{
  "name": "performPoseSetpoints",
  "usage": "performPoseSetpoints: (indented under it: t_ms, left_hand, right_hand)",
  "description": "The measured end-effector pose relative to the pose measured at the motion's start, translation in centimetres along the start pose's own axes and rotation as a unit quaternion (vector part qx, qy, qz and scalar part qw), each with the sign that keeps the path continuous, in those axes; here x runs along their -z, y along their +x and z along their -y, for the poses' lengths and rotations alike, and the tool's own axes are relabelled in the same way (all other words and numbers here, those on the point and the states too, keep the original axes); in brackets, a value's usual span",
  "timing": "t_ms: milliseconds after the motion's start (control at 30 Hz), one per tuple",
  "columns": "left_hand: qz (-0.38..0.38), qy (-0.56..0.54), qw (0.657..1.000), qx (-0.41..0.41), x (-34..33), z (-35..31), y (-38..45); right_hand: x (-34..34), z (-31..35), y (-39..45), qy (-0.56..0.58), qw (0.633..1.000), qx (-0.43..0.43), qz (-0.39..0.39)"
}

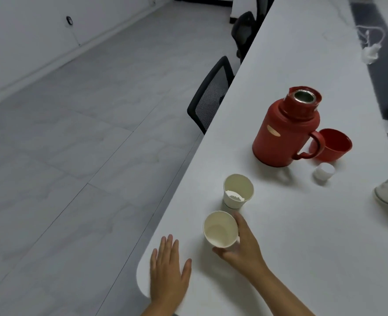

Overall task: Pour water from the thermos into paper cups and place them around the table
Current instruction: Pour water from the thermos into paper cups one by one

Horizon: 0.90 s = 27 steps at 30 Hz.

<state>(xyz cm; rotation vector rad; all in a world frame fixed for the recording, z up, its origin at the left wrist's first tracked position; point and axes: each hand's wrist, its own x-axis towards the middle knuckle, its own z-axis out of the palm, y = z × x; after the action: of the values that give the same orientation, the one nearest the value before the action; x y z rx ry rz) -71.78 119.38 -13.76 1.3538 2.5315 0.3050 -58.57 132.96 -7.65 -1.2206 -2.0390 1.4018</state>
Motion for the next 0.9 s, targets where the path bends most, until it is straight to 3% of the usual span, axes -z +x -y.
performPoseSetpoints:
  t_ms: [67,133,267,400,500,700,900]
  left_hand:
    - [-0.027,-0.023,0.999,-0.022,0.5,0.2,0.3]
    - [-0.053,-0.119,0.991,-0.025,1.8,-0.1,1.3]
    - [-0.047,-0.273,0.961,-0.007,6.7,-3.5,5.4]
    - [-0.02,-0.299,0.949,-0.101,10.3,-9.4,11.6]
    - [0.005,-0.299,0.943,-0.149,11.2,-14.4,16.7]
    - [0.089,-0.325,0.931,-0.139,10.4,-22.1,24.9]
    - [0.163,-0.37,0.904,-0.137,8.7,-24.5,30.2]
  right_hand:
    - [0.8,-0.9,-0.5,0.006,1.0,0.004,0.022]
    - [2.2,-2.2,-1.4,-0.025,0.999,0.014,0.035]
    - [6.3,-3.6,-1.4,-0.004,0.996,-0.008,-0.085]
    - [11.3,-3.4,2.3,0.016,0.974,-0.006,-0.226]
    - [14.8,-1.8,6.5,0.019,0.957,0.005,-0.29]
    - [19.9,-0.7,14.8,-0.012,0.938,0.005,-0.346]
    - [20.4,-3.8,18.8,0.052,0.939,-0.037,-0.338]
